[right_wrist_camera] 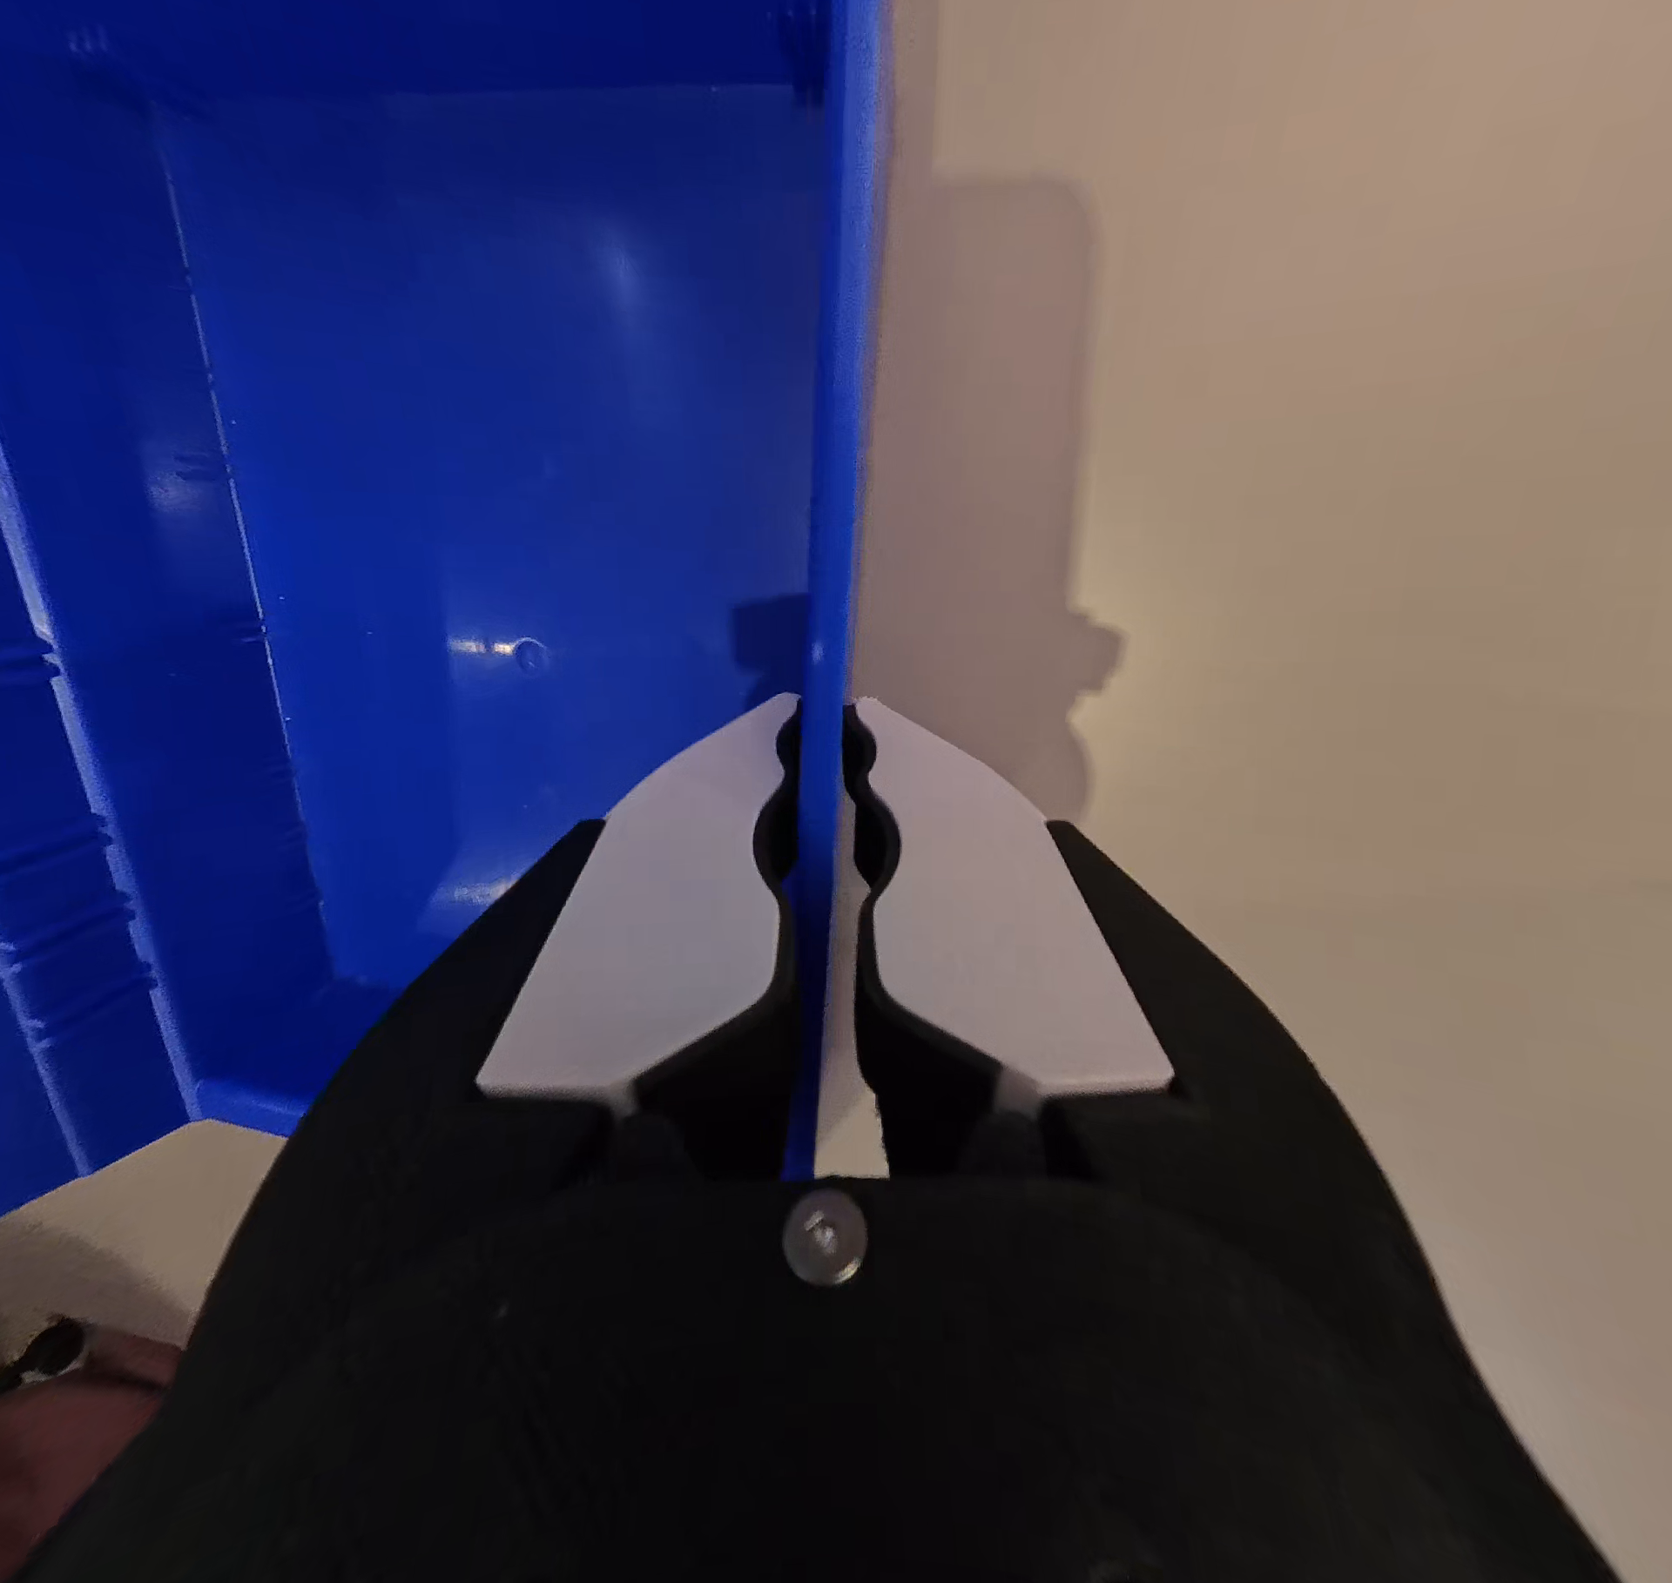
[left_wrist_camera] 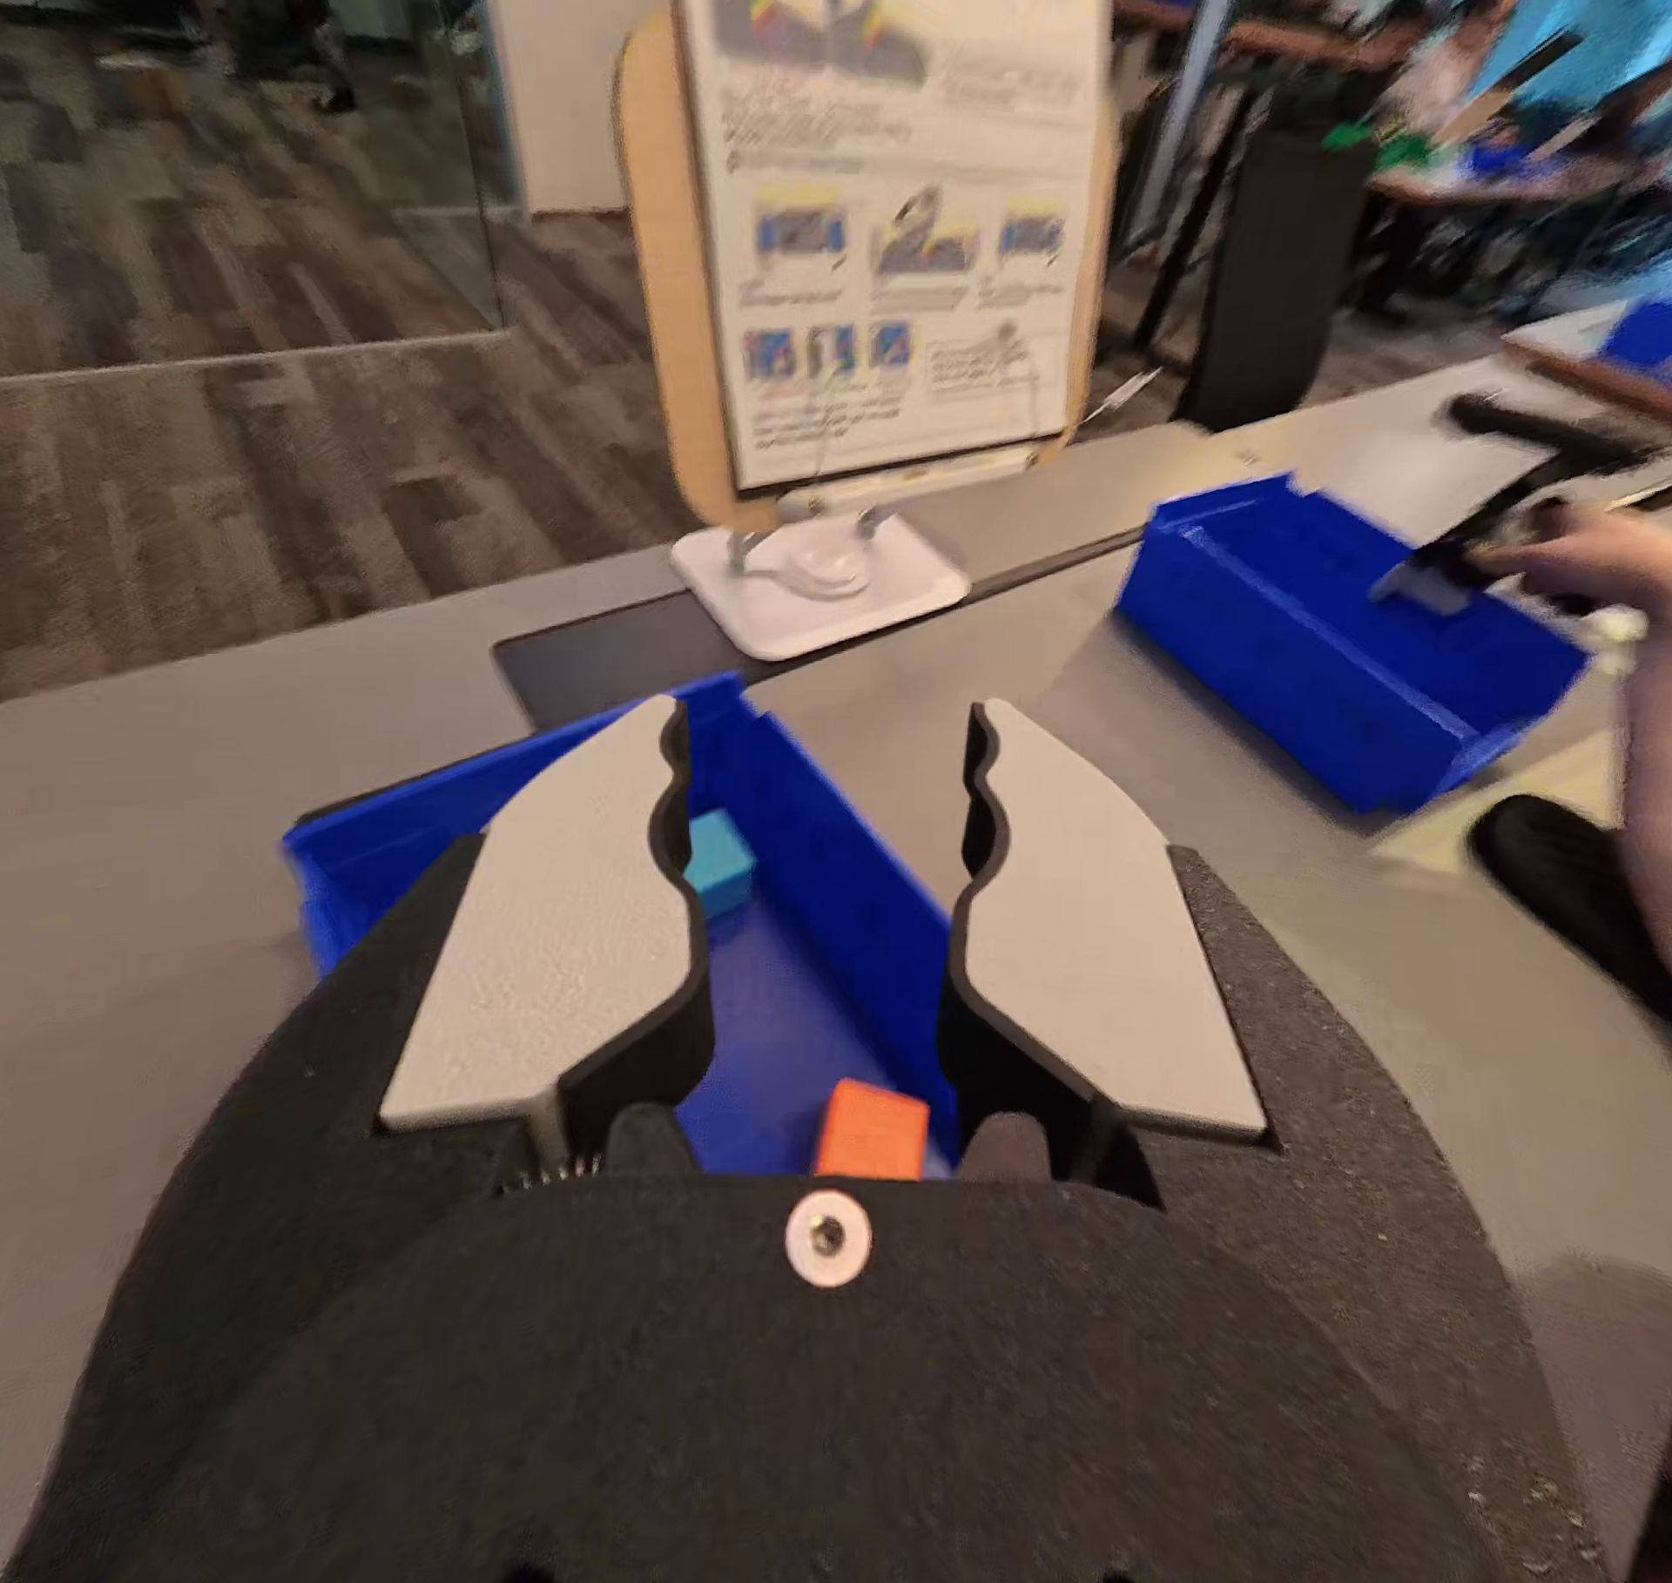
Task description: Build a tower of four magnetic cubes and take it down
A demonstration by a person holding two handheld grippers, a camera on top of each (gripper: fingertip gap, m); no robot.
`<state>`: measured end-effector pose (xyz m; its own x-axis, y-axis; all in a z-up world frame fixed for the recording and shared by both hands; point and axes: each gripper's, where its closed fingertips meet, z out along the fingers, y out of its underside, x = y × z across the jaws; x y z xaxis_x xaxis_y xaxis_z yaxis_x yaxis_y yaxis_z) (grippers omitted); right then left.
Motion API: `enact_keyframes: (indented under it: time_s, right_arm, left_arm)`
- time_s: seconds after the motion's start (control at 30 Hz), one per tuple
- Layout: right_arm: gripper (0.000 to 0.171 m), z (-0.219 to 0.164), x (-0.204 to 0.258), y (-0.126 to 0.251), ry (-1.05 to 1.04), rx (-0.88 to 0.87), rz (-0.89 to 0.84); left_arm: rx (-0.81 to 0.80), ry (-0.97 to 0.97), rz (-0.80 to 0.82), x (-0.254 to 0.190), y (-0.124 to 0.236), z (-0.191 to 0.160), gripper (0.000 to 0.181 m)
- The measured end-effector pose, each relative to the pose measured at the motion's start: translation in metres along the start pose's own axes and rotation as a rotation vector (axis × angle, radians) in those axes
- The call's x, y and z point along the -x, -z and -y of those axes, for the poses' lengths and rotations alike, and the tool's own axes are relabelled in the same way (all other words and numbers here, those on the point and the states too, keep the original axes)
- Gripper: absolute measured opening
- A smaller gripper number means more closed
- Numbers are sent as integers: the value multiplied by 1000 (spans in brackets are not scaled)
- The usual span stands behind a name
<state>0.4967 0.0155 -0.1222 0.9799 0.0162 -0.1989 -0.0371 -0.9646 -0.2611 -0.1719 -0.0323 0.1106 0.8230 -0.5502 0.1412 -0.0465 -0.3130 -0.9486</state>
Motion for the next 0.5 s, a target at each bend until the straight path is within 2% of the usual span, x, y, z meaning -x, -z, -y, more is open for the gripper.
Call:
enact_keyframes:
  time_s: [0.1,0.13,0.3,0.37,0.47,0.5]
  right_arm:
    - [9,-2,0,1,-22,-3,18]
    - [9,-3,-1,1,-23,0,15]
    - [12,-4,-6,3,-34,-12,-7]
    - [32,-2,-11,9,-43,-40,-35]
    - [32,12,-10,35,-28,-169,-59]
    - [32,18,-8,46,-19,-227,-59]
  left_arm:
    - [135,-15,201,37,10,-26,59]
    - [159,-2,221,44,14,-33,59]
    - [282,53,142,41,10,-61,61]
    - [381,-13,104,30,3,-76,61]
    - [565,-161,16,4,1,-105,46]
    - [631,-227,0,-2,2,-117,47]
